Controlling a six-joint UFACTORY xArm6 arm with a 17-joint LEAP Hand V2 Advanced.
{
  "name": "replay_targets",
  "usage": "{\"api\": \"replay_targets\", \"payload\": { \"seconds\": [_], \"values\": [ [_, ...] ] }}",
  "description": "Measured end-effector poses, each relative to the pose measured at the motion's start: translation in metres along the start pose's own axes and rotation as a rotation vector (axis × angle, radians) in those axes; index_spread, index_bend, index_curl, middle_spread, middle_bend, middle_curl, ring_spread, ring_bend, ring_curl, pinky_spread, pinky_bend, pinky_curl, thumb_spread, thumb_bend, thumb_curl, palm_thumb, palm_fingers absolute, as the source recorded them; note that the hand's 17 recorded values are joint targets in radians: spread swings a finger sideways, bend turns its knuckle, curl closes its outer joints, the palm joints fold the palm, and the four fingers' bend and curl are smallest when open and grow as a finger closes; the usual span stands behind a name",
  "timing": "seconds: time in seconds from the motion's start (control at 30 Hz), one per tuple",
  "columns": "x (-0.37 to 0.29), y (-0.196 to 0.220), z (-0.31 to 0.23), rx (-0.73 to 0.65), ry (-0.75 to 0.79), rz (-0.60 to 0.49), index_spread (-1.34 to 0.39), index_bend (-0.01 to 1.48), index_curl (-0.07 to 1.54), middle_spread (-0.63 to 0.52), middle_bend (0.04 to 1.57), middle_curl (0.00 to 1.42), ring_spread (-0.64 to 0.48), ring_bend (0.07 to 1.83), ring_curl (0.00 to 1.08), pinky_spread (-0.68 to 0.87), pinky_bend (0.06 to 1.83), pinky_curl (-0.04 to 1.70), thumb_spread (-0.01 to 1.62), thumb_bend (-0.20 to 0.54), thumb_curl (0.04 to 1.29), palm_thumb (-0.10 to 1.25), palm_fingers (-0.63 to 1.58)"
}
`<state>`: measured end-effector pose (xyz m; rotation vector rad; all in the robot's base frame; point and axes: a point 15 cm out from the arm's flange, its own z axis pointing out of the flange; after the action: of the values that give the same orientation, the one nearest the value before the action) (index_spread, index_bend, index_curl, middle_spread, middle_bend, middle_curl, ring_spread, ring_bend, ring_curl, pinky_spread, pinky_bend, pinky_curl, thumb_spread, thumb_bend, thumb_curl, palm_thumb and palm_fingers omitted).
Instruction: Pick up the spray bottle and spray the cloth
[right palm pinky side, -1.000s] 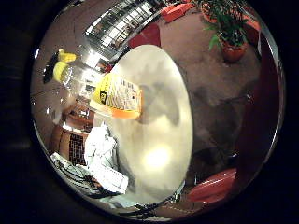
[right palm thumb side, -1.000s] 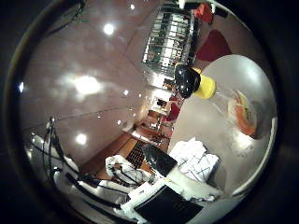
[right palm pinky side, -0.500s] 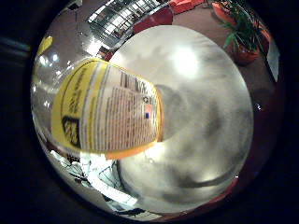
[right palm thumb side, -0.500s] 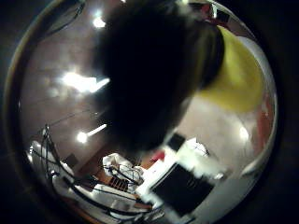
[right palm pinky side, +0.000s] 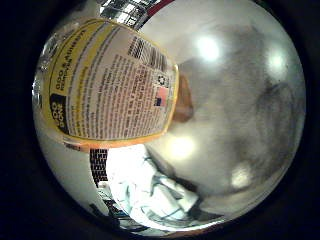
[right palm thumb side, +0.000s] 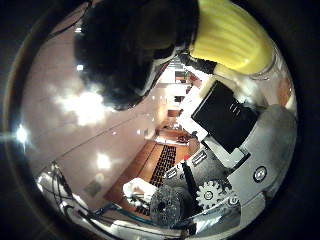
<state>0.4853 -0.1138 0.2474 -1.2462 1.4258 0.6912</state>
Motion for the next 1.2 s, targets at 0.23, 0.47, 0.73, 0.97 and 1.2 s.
{"api": "replay_targets", "payload": {
  "seconds": [0.23, 0.47, 0.73, 0.97, 1.2],
  "values": [
    [-0.046, 0.009, -0.003, -0.064, -0.022, -0.060, -0.19, 1.13, 0.72, -0.12, 1.33, 0.69, -0.17, 1.44, 0.60, -0.19, 1.25, 0.85, 0.98, -0.014, 0.60, 1.10, 1.17],
    [-0.091, 0.024, -0.034, -0.284, 0.092, -0.167, -0.18, 1.17, 0.72, -0.11, 1.37, 0.67, -0.17, 1.47, 0.62, -0.16, 1.20, 1.02, 0.90, -0.016, 0.67, 1.08, 1.15],
    [-0.125, 0.061, -0.068, -0.574, 0.258, -0.206, -0.17, 1.18, 0.72, -0.10, 1.38, 0.65, -0.17, 1.47, 0.62, -0.16, 1.12, 1.19, 0.87, -0.016, 0.72, 1.05, 1.15],
    [-0.129, 0.102, -0.084, -0.876, 0.476, -0.197, -0.17, 1.18, 0.72, -0.10, 1.39, 0.64, -0.17, 1.46, 0.63, -0.16, 1.06, 1.30, 0.85, -0.018, 0.75, 1.03, 1.16],
    [-0.136, 0.118, -0.103, -1.187, 0.748, -0.231, -0.18, 1.18, 0.72, -0.10, 1.40, 0.63, -0.18, 1.45, 0.64, -0.17, 1.03, 1.36, 0.86, -0.019, 0.76, 0.98, 1.15]
  ]
}}
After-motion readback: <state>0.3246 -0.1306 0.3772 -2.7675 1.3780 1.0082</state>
